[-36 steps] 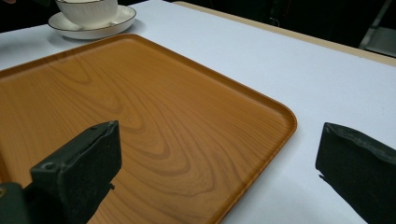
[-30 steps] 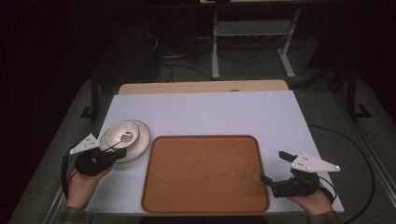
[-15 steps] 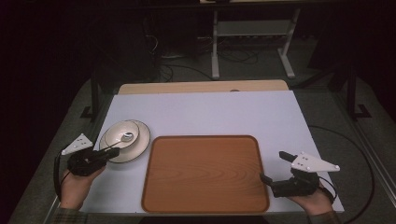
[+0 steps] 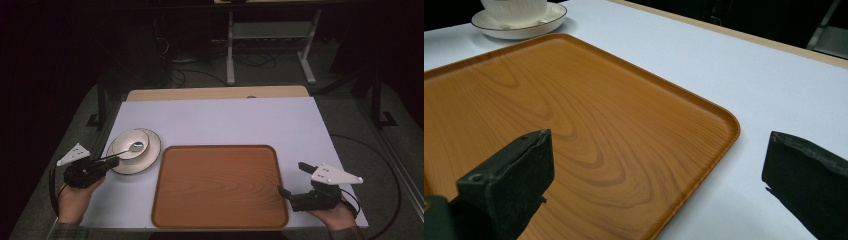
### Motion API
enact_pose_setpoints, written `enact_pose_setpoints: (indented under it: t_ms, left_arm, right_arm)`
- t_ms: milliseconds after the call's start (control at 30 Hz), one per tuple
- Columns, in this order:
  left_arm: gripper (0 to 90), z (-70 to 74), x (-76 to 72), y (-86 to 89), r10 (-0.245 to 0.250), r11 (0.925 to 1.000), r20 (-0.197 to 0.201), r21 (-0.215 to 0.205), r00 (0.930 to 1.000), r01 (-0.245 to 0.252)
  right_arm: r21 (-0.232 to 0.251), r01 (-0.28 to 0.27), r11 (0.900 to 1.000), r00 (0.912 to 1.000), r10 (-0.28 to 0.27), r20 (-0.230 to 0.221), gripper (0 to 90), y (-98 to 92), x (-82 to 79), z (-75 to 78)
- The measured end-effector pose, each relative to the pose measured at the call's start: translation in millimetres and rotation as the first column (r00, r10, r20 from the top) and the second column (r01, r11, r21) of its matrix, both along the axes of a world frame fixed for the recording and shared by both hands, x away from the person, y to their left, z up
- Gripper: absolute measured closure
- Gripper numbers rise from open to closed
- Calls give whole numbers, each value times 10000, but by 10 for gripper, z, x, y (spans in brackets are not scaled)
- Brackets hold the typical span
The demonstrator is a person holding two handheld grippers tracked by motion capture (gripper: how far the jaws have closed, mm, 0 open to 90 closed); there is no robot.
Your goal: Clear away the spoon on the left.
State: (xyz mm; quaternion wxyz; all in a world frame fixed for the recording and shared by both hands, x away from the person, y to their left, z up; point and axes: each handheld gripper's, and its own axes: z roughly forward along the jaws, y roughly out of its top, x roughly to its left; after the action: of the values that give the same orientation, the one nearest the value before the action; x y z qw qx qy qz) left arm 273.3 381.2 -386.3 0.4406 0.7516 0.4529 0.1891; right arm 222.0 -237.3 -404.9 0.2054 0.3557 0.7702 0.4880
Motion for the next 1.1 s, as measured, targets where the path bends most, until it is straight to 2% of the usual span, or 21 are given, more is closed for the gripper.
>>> enact_pose_setpoints:
  t_ms: [567,867,1100]
  left_arm:
    - [895,-25,93,142,743,9972,24,37,9972,-743]
    - [896,-31,175,192,909,9958,-24,91,9959,-908]
    - [896,-23,274,262,1219,9925,32,89,9925,-1219]
  right_arm:
    - [-25,15,10000,10000,-15,-20,0,9,3,-2]
    - [-49,24,10000,10000,-24,-52,0,21,4,-8]
    - [-24,59,10000,10000,-59,-14,0,20,4,-3]
